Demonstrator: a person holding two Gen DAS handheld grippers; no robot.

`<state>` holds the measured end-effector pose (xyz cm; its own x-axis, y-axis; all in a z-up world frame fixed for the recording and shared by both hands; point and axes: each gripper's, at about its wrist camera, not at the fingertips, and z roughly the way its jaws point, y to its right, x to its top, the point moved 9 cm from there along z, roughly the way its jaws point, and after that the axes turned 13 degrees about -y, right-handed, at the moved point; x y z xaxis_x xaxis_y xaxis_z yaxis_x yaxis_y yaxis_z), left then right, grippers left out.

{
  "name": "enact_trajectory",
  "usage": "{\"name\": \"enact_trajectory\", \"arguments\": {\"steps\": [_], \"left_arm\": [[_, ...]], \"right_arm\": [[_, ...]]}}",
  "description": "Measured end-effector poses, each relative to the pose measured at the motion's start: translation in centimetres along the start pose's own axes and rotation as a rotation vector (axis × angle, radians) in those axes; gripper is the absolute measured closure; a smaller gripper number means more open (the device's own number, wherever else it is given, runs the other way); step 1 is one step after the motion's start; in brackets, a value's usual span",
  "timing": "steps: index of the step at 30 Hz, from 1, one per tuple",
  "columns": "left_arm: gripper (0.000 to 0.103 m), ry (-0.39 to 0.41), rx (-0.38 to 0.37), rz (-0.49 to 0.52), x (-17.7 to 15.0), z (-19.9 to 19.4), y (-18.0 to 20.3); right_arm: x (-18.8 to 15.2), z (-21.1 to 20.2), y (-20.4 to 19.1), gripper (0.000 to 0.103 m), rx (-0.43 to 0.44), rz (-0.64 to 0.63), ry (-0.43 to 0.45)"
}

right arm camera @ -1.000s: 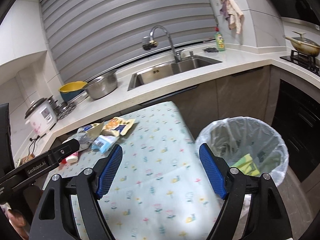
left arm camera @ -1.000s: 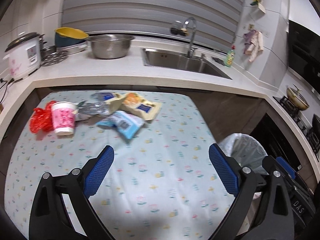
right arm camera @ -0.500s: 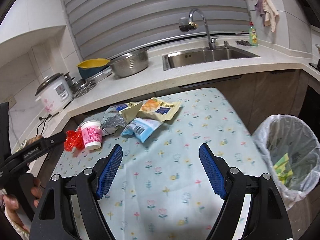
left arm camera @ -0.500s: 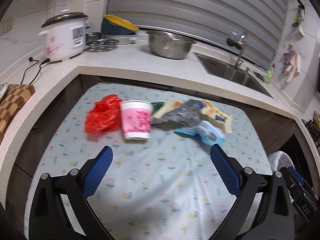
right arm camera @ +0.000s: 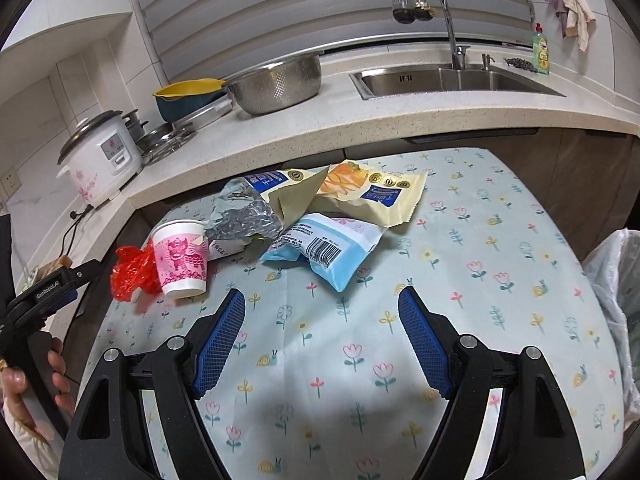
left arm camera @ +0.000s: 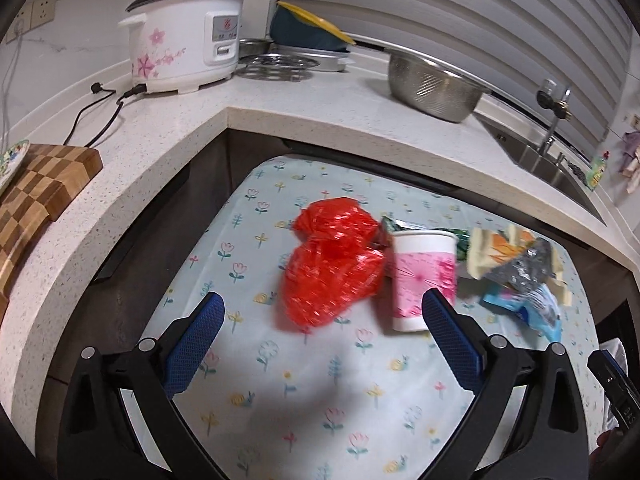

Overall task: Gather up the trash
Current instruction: 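Grasp the red plastic bag with the left gripper while the right gripper grasps the blue-white wrapper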

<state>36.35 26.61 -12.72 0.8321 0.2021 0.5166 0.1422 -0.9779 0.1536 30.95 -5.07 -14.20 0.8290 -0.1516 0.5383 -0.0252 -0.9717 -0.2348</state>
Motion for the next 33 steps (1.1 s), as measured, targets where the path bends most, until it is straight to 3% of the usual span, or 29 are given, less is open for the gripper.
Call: {"name": "enact_trajectory", "arguments": {"steps": [10,12,14,19,27,30,31,33], "left_arm": [[0.010,-0.049,-0.028,0.000,1.4,5.2,-0.4],[0.020,-0.058,-0.053,0.003,1.6,5.8,-0.1],[0.043,-0.082,-0.085,0.005,1.7,6.3,0.2],[0.073,-0.075,-0.096,0.011,1.5,6.2,0.4],[0.079,-0.033,-0.076,0.008,1.4,4.3,0.0],[0.079,-0.019,-0.077,0.003,1.5,3.3,0.2],[0.079,-0.014,-0.079,0.002,1.5,2.9,0.3],[0.079,-0.002,-0.086,0.000,1.6,2.1,0.6]], "right_arm": [[1.4,4.8,-0.3,0.027,-0.021,0.005,-0.037],[1.6,5.4,-0.2,0.027,-0.024,0.007,-0.045],[1.7,6.0,0.0,0.027,-0.026,0.012,-0.051],[2.1,7.0,0.5,0.027,-0.030,0.017,-0.054],[3.2,8.3,0.7,0.028,-0.027,0.019,-0.049],[3.2,8.4,0.5,0.048,-0.008,0.016,-0.058],[3.1,8.5,0.5,0.061,-0.008,0.014,-0.066],[2.9,8.2,0.5,0.063,0.003,0.014,-0.067]]}}
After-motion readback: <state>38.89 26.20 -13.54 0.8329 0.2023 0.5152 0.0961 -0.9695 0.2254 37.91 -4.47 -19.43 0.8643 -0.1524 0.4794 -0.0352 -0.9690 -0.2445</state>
